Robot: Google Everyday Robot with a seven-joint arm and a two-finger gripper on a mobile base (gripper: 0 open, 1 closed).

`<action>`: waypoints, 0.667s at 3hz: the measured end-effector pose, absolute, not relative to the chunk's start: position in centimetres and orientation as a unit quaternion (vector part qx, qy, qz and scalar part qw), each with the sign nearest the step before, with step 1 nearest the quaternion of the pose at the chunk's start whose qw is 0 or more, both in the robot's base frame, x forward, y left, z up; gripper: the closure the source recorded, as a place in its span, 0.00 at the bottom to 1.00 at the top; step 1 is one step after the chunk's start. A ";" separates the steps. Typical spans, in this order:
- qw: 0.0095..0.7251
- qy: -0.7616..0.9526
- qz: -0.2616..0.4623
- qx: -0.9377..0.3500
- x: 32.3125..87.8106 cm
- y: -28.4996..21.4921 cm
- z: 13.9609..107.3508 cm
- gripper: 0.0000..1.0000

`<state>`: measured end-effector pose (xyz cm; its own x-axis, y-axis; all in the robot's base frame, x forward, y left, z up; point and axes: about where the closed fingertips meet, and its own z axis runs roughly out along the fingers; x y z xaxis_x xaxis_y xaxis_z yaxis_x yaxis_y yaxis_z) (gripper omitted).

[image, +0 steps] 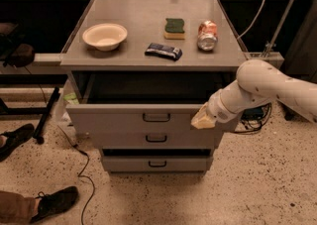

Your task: Close top drawer

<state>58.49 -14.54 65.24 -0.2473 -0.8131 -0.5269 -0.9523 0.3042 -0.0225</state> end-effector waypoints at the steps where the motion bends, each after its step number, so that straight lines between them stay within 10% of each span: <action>1: 0.242 0.775 0.149 -0.564 60.7 -14.7 65.5 0.83; 2: 0.254 0.773 0.148 -0.562 62.1 -14.5 65.5 0.59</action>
Offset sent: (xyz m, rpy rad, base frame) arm 0.0532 -0.0021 0.0077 0.0392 -0.0752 -0.0315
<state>62.05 -14.53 65.54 -0.2391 -0.7946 -0.5581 -0.9443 0.3242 -0.0571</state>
